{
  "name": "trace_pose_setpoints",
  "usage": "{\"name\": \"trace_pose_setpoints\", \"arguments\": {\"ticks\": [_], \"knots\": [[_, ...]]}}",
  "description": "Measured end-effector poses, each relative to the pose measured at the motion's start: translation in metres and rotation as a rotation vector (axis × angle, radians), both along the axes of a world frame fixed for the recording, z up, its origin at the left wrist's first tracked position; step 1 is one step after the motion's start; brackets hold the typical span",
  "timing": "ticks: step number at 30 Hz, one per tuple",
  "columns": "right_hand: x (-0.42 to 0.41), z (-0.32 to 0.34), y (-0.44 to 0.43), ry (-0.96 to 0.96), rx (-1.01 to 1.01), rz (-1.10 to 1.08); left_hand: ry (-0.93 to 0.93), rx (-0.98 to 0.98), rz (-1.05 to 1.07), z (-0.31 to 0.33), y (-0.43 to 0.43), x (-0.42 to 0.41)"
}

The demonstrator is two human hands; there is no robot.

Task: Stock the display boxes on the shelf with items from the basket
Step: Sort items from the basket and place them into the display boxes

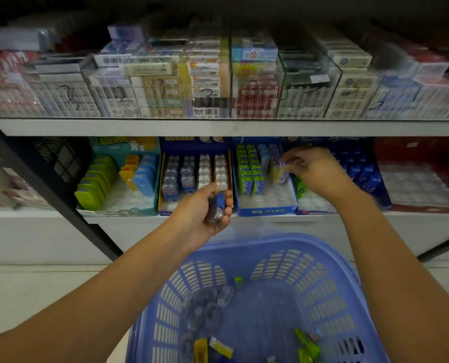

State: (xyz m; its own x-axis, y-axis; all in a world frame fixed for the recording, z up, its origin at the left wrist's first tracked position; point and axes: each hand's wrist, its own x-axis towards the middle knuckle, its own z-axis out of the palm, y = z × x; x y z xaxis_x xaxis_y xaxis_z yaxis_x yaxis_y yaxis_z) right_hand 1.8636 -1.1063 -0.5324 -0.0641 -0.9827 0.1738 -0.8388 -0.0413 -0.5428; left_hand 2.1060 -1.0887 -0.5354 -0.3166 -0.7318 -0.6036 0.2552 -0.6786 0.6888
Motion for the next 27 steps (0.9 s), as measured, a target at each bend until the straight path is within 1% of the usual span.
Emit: {"name": "trace_pose_setpoints", "arguments": {"ticks": [4,7,10,13,15,16,17,18,19,21,23,24,27], "knots": [[-0.005,-0.008,-0.01,0.015,0.106,-0.001,0.096,0.017,-0.014,-0.001,-0.003,0.001],[-0.006,-0.013,-0.017,-0.003,0.125,-0.033,0.123,0.004,-0.054,-0.001,-0.003,0.001],[-0.005,-0.014,-0.023,-0.015,0.131,-0.047,0.117,-0.041,-0.101,-0.001,-0.004,0.001],[-0.003,-0.009,-0.027,0.044,0.178,-0.041,0.092,-0.091,-0.138,-0.003,-0.003,0.0],[0.004,-0.005,-0.021,0.039,0.153,-0.069,0.096,-0.089,-0.137,-0.004,-0.003,-0.001],[0.009,-0.004,-0.014,-0.023,0.101,-0.082,0.102,-0.086,-0.123,-0.004,-0.003,-0.002],[0.016,-0.003,-0.005,-0.15,0.045,-0.092,0.101,-0.094,-0.101,-0.005,-0.003,-0.002],[0.024,-0.002,0.005,-0.325,0.008,-0.094,0.094,-0.113,-0.07,-0.006,-0.004,-0.002],[0.035,0.0,0.017,-0.504,0.017,-0.084,0.096,-0.135,-0.031,-0.007,-0.005,-0.002],[0.062,-0.002,0.036,-0.805,0.173,-0.027,0.147,-0.165,0.068,-0.007,-0.005,-0.002],[0.089,-0.01,0.046,-0.99,0.327,0.044,0.211,-0.192,0.15,-0.005,-0.005,-0.002],[0.099,-0.014,0.048,-1.069,0.348,0.075,0.232,-0.21,0.176,-0.003,-0.005,-0.001],[0.117,-0.02,0.045,-1.26,0.278,0.074,0.252,-0.286,0.204,0.005,-0.004,0.006]]}}
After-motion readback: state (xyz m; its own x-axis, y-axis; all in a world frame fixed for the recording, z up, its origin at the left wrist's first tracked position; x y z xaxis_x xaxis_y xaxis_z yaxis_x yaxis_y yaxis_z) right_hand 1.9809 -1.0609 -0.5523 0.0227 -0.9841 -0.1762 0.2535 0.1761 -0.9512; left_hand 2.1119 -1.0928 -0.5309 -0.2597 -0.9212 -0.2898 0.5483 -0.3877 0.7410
